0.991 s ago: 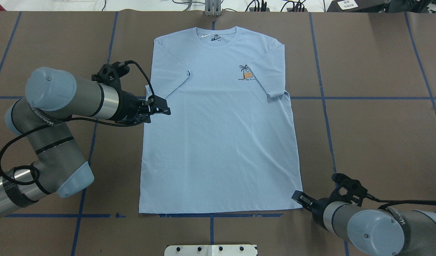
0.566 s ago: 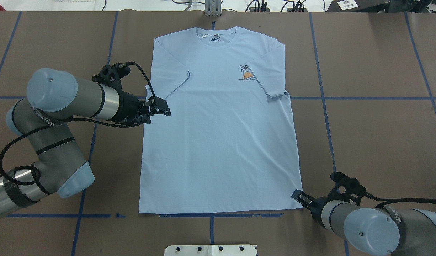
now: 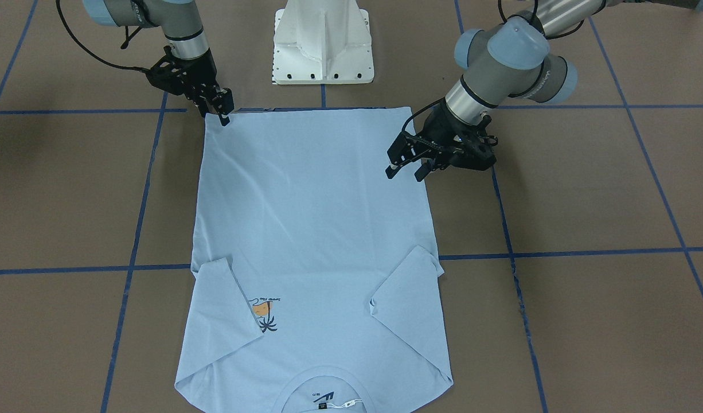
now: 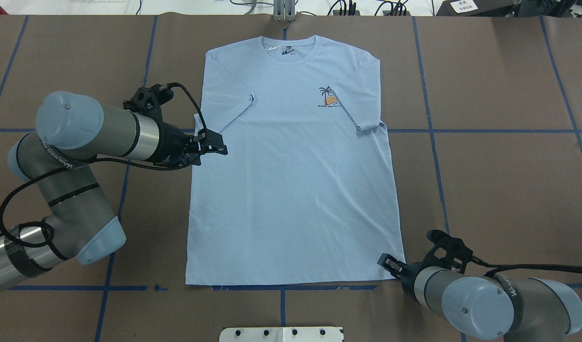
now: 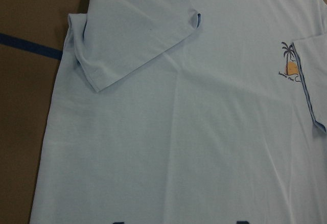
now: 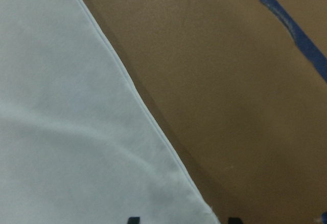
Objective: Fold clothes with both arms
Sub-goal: 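Move the left gripper down to the other hem corner nearest the robot, then grasp both hem corners nearest the robot with both grippers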
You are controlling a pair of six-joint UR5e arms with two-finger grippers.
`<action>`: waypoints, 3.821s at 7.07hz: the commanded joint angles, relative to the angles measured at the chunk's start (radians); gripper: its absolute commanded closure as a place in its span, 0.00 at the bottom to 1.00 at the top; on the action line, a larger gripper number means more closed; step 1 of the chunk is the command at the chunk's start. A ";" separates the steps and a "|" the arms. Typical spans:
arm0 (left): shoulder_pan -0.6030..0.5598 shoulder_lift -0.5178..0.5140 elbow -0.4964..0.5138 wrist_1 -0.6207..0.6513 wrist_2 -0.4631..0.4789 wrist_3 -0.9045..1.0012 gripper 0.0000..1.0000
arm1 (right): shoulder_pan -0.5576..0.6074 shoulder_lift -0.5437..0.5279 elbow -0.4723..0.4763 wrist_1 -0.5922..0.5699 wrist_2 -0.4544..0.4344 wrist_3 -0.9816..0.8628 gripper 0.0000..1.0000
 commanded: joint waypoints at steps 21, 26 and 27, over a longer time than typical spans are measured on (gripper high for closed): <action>0.540 0.183 -0.319 0.571 0.443 -0.311 1.00 | 0.026 -0.054 0.096 -0.015 0.003 -0.028 1.00; 0.586 0.290 -0.562 0.578 0.430 -0.408 1.00 | -0.021 -0.155 0.244 -0.015 0.047 -0.022 1.00; 0.639 0.295 -0.622 0.627 0.434 -0.448 1.00 | -0.055 -0.175 0.286 -0.015 0.093 -0.005 1.00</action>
